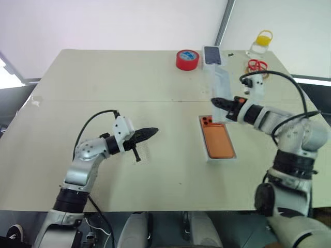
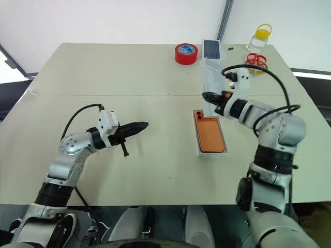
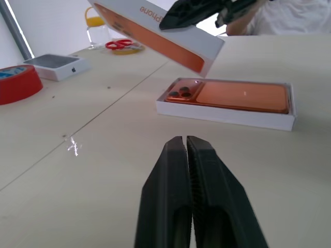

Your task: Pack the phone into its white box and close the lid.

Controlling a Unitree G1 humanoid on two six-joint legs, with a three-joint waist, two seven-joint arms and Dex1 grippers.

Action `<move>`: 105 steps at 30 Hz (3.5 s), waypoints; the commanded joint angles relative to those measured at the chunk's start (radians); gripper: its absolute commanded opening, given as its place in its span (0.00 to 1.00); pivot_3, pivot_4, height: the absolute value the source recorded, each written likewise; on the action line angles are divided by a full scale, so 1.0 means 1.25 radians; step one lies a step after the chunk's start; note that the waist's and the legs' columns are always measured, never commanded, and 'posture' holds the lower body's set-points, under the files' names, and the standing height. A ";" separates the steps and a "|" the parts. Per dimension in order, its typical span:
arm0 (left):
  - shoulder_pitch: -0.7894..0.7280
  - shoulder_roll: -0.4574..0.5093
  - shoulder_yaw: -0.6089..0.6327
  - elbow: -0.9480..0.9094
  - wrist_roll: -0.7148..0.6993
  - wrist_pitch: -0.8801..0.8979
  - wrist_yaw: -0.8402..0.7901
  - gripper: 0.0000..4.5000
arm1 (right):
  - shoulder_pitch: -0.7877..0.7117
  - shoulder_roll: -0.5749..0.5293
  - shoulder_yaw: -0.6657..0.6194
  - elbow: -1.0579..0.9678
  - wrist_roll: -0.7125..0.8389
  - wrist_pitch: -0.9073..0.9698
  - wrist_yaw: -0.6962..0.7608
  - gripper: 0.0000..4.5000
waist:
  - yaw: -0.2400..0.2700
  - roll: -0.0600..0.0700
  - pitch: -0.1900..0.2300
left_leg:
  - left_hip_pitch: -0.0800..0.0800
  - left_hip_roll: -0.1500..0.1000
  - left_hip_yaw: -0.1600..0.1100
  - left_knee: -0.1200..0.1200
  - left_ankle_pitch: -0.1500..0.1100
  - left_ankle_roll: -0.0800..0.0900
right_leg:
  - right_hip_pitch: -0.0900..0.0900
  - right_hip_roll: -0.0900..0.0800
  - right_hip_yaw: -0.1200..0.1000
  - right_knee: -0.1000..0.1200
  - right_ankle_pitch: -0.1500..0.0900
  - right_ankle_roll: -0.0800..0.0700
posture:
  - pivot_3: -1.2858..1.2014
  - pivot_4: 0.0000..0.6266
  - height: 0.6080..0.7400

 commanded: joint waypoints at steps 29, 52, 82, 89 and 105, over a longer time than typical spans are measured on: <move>-0.076 -0.149 -0.089 0.078 0.059 -0.030 0.073 0.01 | 0.134 -0.104 0.112 0.163 0.854 0.017 -0.641 0.00 | -0.015 0.002 -0.001 | 0.000 0.000 0.000 0.000 0.000 0.001 | 0.001 0.001 0.001 -0.002 0.000 0.000 | 0.52 0.24 0.99; -0.237 -0.337 -0.152 0.342 0.126 -0.121 0.086 0.00 | 0.186 -0.446 0.162 0.194 0.606 -0.133 -0.228 0.62 | 0.003 0.001 -0.001 | -0.001 0.000 0.000 0.001 -0.001 0.001 | 0.002 0.001 0.000 -0.004 -0.001 0.000 | 0.52 0.24 0.99; -0.410 -0.320 -0.103 0.660 0.233 -0.080 0.213 0.00 | 0.275 -0.441 0.349 0.124 -0.159 -0.652 0.106 0.01 | 0.003 0.000 0.000 | -0.001 0.004 0.000 0.001 -0.001 0.002 | 0.001 0.005 0.000 -0.005 0.000 0.000 | 0.52 0.24 0.99; -0.431 -0.369 -0.118 0.686 0.234 -0.085 0.164 0.00 | 0.282 -0.431 0.341 0.114 -0.189 -0.654 0.126 0.01 | 0.003 0.000 0.000 | -0.001 0.004 0.001 0.000 -0.001 0.002 | 0.001 0.005 0.000 -0.005 0.000 0.000 | 0.52 0.24 0.99; -0.405 -0.384 -0.139 0.601 0.244 -0.069 0.115 0.00 | 0.350 -0.455 0.308 0.053 -0.223 -0.629 0.180 0.01 | 0.003 0.000 0.000 | -0.001 0.004 0.001 0.001 -0.001 0.002 | 0.001 0.005 0.000 -0.005 0.000 -0.001 | 0.52 0.24 0.99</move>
